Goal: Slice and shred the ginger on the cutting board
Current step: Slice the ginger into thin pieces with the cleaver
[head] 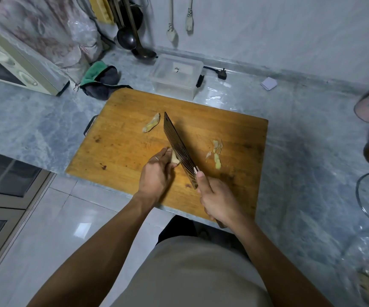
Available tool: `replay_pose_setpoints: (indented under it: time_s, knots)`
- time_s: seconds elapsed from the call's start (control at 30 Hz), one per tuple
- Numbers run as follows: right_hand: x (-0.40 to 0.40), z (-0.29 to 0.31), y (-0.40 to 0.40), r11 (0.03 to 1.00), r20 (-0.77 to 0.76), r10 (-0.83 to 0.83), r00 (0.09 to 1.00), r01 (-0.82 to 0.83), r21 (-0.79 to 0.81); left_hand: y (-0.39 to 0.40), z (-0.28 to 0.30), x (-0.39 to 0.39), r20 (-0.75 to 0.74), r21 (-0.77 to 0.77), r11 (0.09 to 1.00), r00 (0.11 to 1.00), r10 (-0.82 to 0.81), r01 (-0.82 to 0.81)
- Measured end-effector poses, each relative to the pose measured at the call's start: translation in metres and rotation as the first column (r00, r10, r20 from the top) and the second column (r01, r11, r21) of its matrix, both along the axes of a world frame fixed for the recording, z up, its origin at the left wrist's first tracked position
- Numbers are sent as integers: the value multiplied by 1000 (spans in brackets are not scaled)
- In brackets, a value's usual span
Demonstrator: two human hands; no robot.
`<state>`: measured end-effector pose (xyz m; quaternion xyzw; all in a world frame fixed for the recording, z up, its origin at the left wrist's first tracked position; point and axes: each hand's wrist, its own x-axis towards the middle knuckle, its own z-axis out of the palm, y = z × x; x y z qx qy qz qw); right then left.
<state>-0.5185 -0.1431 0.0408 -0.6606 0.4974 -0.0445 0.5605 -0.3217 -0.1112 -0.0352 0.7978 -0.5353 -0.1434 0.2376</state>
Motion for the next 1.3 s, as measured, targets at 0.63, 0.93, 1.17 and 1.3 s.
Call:
replay_pose_setpoints:
  time_s: [0.63, 0.93, 1.17, 1.3]
  knots:
    - [10, 6, 0, 993, -39, 73, 997, -76, -92, 1, -15, -2, -13, -121, 989, 996, 86, -87]
    - [14, -10, 1, 983, -83, 104, 991, -116, -143, 1, -22, -3, -9, -174, 980, 995, 96, -96]
    - [21, -5, -7, 987, -73, 97, 993, -105, -121, 0, -24, -3, -19, -215, 972, 996, 93, -95]
    - [19, -1, -9, 993, -54, 82, 995, -86, -80, 0, -24, -3, -3, -210, 973, 996, 92, -91]
